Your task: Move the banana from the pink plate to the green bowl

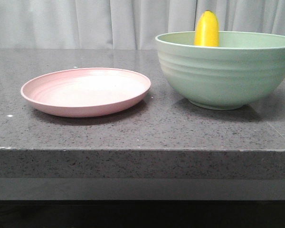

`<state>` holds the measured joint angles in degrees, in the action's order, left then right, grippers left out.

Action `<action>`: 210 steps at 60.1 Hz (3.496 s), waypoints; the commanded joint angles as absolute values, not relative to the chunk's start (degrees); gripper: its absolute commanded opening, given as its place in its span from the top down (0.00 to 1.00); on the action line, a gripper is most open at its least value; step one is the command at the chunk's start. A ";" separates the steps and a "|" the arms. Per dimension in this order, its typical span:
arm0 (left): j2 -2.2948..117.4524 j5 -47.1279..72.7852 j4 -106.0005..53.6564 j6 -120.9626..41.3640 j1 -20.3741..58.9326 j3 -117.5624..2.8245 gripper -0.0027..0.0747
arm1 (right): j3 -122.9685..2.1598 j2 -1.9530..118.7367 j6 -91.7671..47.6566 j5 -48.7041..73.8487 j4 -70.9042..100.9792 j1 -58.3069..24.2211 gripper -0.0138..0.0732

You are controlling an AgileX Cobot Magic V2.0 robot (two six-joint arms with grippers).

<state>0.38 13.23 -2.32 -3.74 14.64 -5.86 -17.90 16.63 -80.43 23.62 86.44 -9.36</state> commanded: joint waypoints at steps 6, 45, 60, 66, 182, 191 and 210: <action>-1.38 7.85 -2.42 -3.07 7.85 -2.86 0.99 | -19.44 16.87 -80.92 23.55 88.53 -9.56 0.92; -1.47 6.73 -2.79 -1.80 6.78 0.71 0.99 | -19.44 16.87 -80.92 23.74 88.53 -9.56 0.92; -1.37 6.73 -2.79 -1.80 6.78 0.71 0.99 | -19.44 16.87 -80.92 23.74 88.53 -9.56 0.92; -1.37 6.73 -2.79 -1.80 6.78 0.71 0.99 | -19.44 16.87 -80.92 23.74 88.53 -9.56 0.92; -1.37 6.73 -2.79 -1.80 6.78 0.71 0.99 | 1.57 -1.88 4.96 4.28 7.11 -1.65 0.92; -1.37 6.73 -2.79 -1.80 6.78 0.71 0.99 | 1.57 -1.88 4.96 4.28 7.11 -1.65 0.92; -1.37 6.73 -2.79 -1.80 6.78 0.71 0.99 | 1.57 -1.88 4.96 4.28 7.11 -1.65 0.92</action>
<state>-0.23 11.58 -2.34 -2.22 6.81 0.38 1.52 -0.60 5.14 8.38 7.53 -1.92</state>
